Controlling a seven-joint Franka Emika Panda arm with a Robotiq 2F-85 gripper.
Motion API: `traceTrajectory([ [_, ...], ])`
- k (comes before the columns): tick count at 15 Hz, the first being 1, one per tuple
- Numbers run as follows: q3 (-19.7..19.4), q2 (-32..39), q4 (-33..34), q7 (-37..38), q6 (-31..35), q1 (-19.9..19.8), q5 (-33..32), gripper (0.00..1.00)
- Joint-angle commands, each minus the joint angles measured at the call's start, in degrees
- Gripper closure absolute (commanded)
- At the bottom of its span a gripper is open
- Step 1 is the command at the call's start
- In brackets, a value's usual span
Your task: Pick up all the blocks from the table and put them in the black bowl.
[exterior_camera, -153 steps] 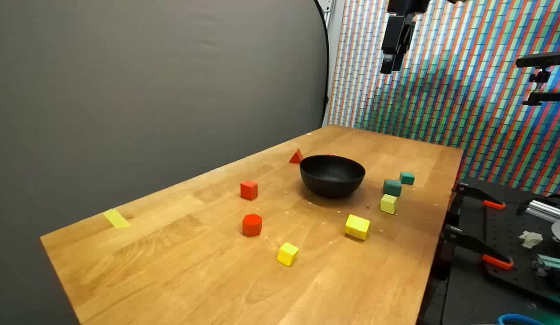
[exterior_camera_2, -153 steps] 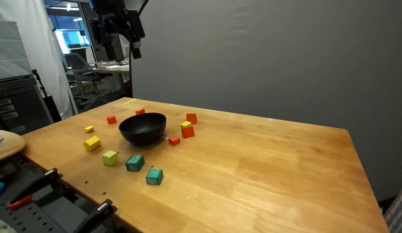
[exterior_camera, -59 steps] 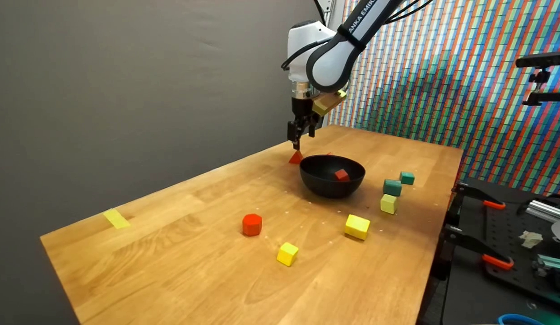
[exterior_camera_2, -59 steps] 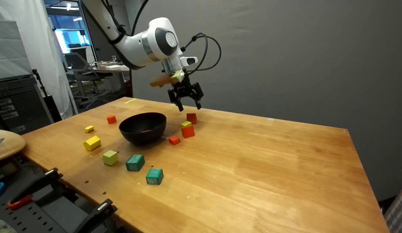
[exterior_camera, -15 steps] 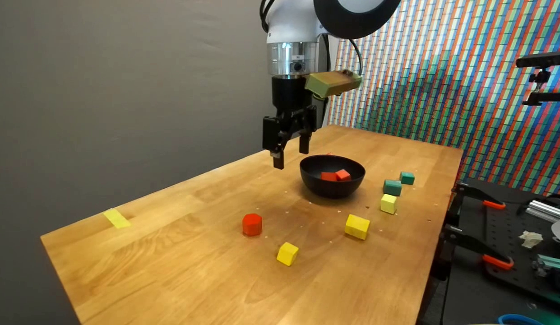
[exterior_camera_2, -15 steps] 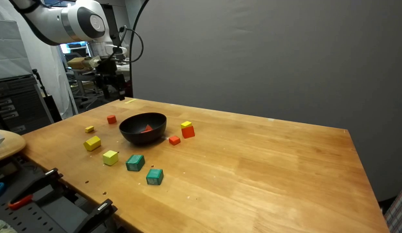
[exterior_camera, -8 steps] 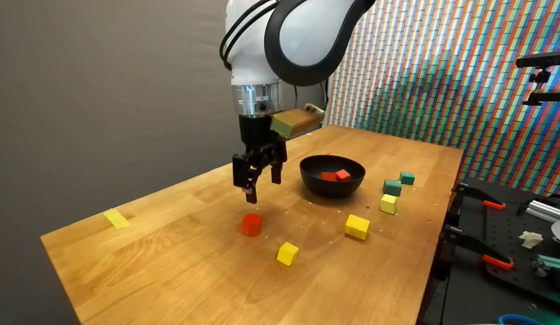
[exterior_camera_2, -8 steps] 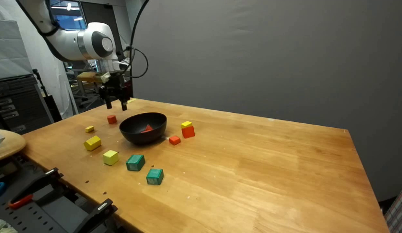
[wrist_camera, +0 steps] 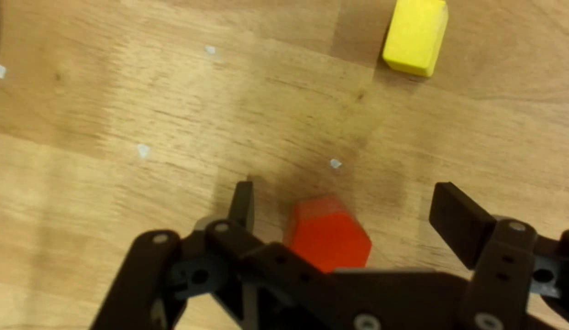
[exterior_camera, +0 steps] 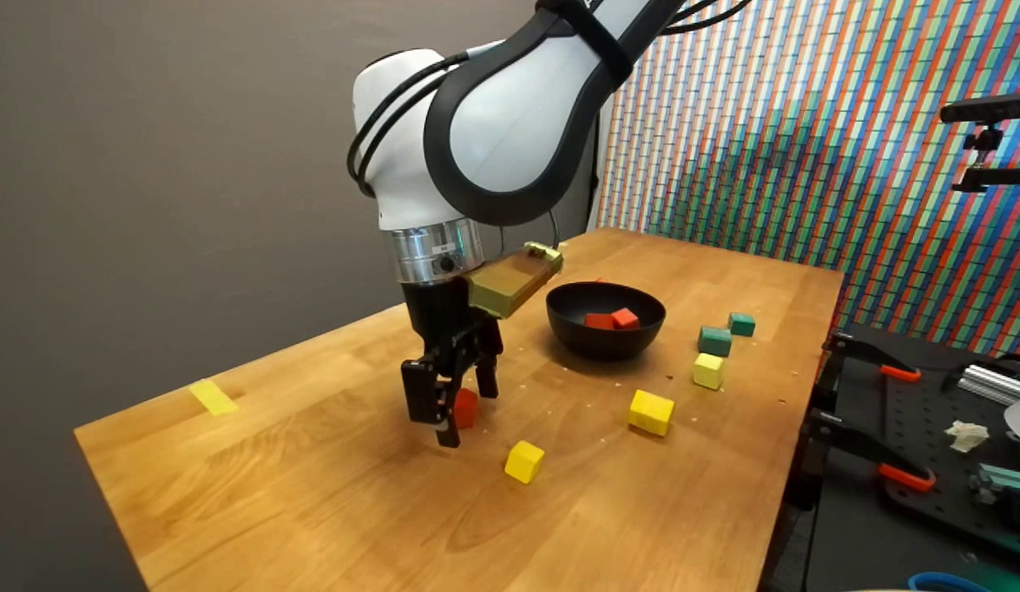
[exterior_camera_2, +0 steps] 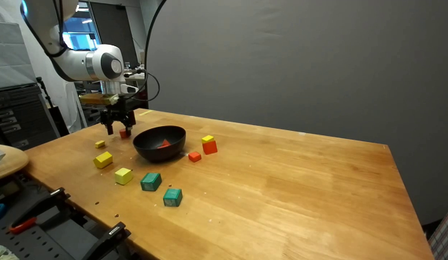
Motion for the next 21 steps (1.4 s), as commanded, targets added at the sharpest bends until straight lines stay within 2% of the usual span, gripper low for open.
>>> traceTrajectory([
  [1,-0.17,1.70,3.90,-1.81,-2.73,0.58,1.39,0.35],
  [6,-1.77,3.25,5.70,-0.76,-1.55,0.89,0.51,0.74],
  [8,-2.13,2.39,5.28,-0.55,-1.17,0.58,0.59,0.84],
  [11,-2.53,-4.28,0.13,-1.82,-2.74,-1.06,0.76,0.84],
  [12,-2.78,-8.74,-3.87,-2.02,-2.86,-1.98,0.76,0.84],
  [14,-5.68,-13.04,-7.78,2.45,0.18,-1.30,-1.40,0.84],
  [17,-9.14,-20.44,-14.00,7.86,0.43,-2.72,-2.38,0.84],
  [21,-13.33,-26.57,-21.81,13.35,0.43,-7.15,-4.36,0.84],
])
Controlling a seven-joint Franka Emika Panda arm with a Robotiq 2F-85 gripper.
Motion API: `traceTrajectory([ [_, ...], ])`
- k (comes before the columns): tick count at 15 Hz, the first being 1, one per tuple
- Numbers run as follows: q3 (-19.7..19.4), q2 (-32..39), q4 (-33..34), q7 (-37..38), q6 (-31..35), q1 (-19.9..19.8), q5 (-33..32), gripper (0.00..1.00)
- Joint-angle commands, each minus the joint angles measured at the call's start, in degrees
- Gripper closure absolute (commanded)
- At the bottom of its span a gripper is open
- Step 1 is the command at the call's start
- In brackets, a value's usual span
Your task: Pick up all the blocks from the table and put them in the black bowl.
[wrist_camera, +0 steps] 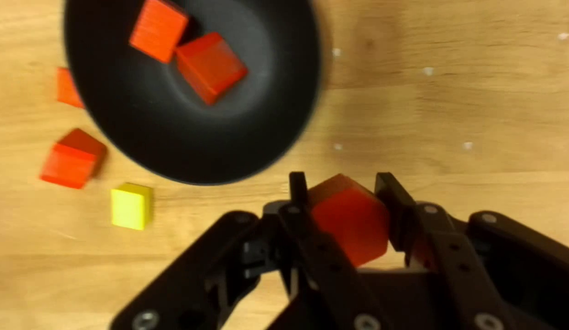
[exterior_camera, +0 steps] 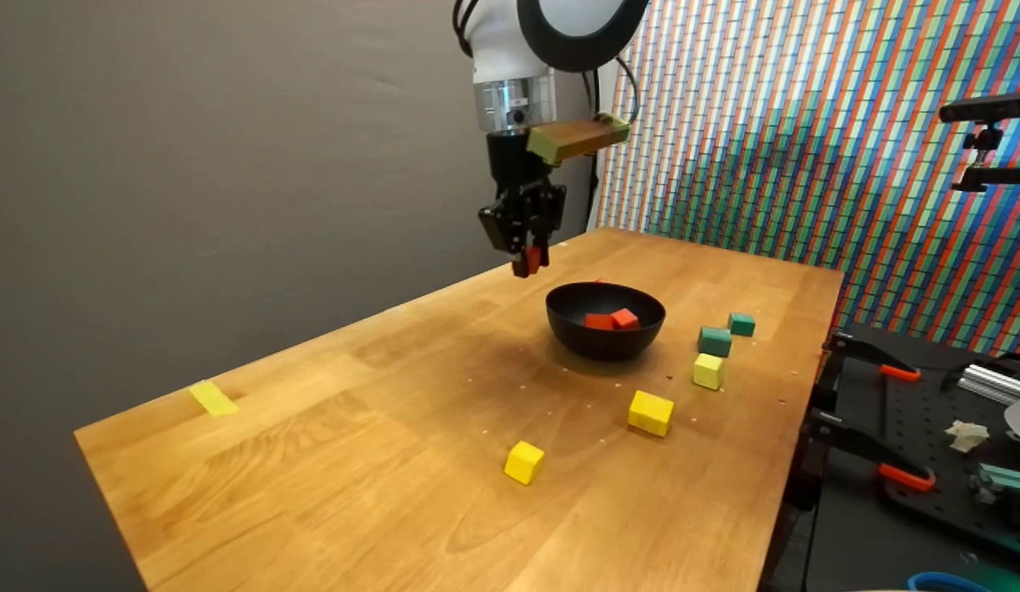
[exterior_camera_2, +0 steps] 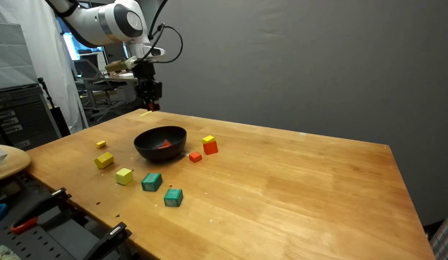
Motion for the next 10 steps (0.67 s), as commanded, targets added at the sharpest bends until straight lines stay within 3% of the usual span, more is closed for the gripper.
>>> traceTrajectory([
  [1,-2.38,-5.86,-8.72,5.05,1.71,-4.19,-1.92,0.84],
  [7,-1.57,-4.92,-12.35,3.23,3.33,-9.45,1.54,0.83],
  [8,-1.55,-5.34,-13.15,3.65,4.03,-9.54,1.81,0.34],
  [10,-1.83,-7.38,-15.11,4.78,5.30,-9.01,0.93,0.27],
])
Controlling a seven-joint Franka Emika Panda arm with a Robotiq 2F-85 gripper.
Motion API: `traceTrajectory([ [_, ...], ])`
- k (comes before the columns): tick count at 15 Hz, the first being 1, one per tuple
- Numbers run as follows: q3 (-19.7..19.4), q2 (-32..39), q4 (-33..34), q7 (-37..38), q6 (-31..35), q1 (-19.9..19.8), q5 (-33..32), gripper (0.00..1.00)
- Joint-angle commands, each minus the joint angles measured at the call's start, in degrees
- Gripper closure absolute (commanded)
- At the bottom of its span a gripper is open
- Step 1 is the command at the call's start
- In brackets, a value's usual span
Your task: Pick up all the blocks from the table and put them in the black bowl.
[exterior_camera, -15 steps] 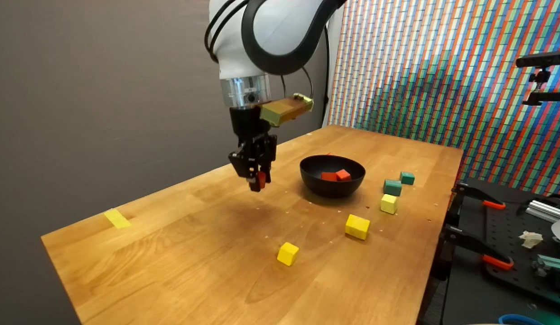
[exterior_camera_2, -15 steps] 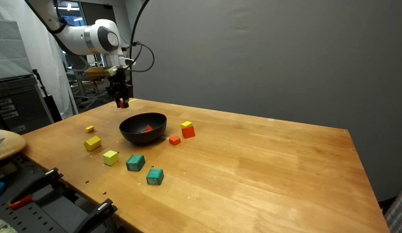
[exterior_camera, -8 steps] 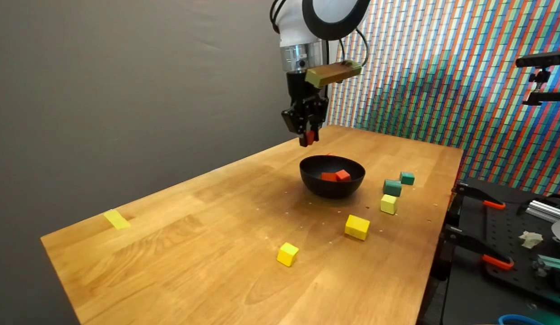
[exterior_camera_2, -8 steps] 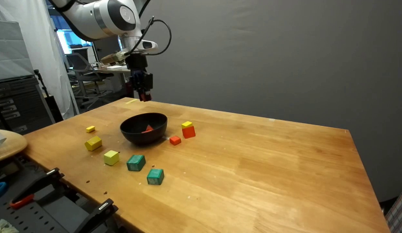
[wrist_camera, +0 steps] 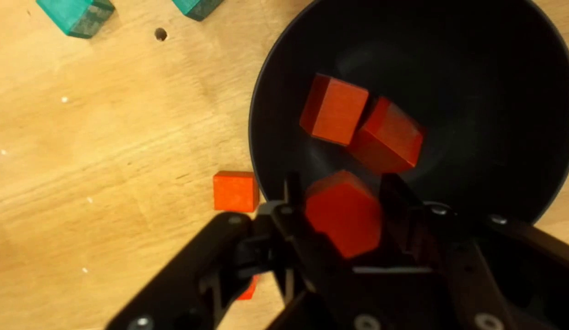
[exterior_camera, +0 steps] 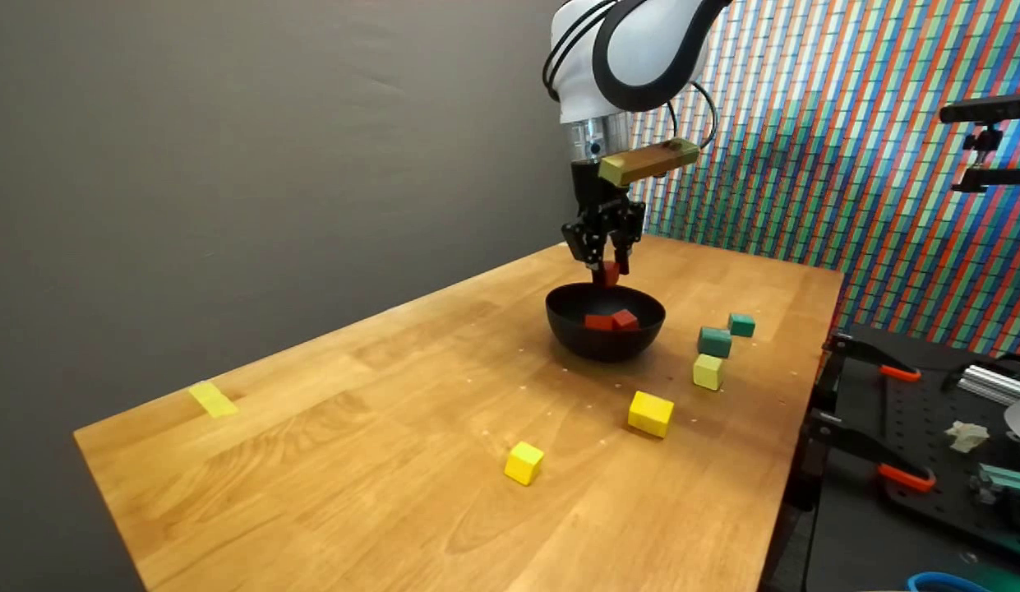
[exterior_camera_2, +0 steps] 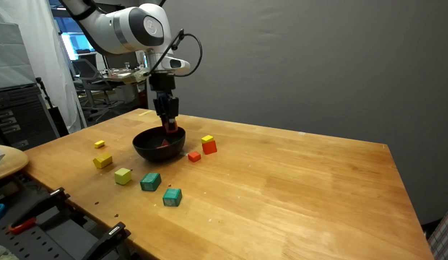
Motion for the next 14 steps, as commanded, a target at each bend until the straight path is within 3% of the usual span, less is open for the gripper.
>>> traceTrajectory([
  [1,0.61,-5.64,-4.63,2.22,2.19,0.24,-0.97,0.20],
  [3,0.31,-9.86,-7.19,4.25,2.51,1.33,-4.23,0.04],
  [4,1.16,-3.20,-2.31,1.62,1.12,-0.35,-1.71,0.22],
  [6,1.60,-6.40,-4.07,2.92,1.14,-0.16,-3.10,0.00],
  [14,10.71,-14.32,-21.39,-1.23,5.94,5.46,-10.10,0.00],
])
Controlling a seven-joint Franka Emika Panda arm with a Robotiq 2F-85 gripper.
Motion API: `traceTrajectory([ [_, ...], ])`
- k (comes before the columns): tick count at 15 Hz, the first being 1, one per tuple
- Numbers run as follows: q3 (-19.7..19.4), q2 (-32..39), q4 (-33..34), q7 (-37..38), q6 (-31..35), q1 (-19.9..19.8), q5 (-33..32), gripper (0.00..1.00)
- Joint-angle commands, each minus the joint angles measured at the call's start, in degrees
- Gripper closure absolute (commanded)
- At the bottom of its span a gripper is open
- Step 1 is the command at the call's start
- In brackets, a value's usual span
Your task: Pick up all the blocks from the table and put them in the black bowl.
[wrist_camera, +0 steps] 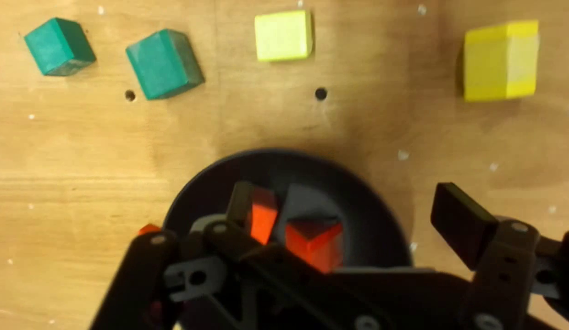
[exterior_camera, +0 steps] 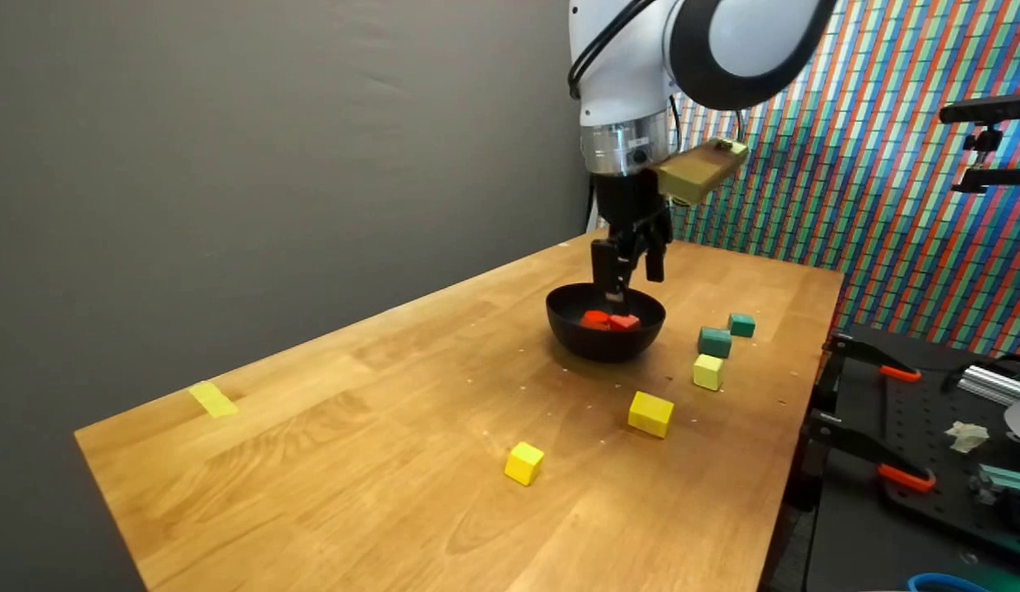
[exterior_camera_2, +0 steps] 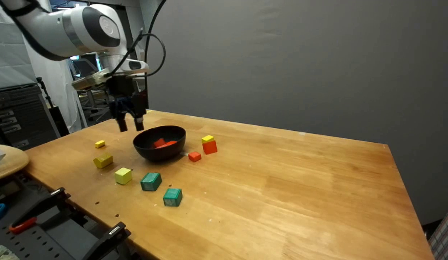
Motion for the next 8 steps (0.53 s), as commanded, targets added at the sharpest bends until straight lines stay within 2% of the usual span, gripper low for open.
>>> traceTrajectory([
  [1,3.53,-6.39,-10.52,-0.94,4.20,2.49,-4.55,0.00],
  [3,4.93,-8.28,-14.91,-0.77,8.81,3.18,-7.96,0.00],
  [4,4.83,-3.35,-9.28,-0.03,4.76,2.48,-5.21,0.00],
  [6,5.72,-5.03,-12.55,-0.03,7.16,2.79,-6.69,0.00],
  [8,5.63,-2.45,-12.13,-5.00,12.01,1.45,-2.68,0.00],
])
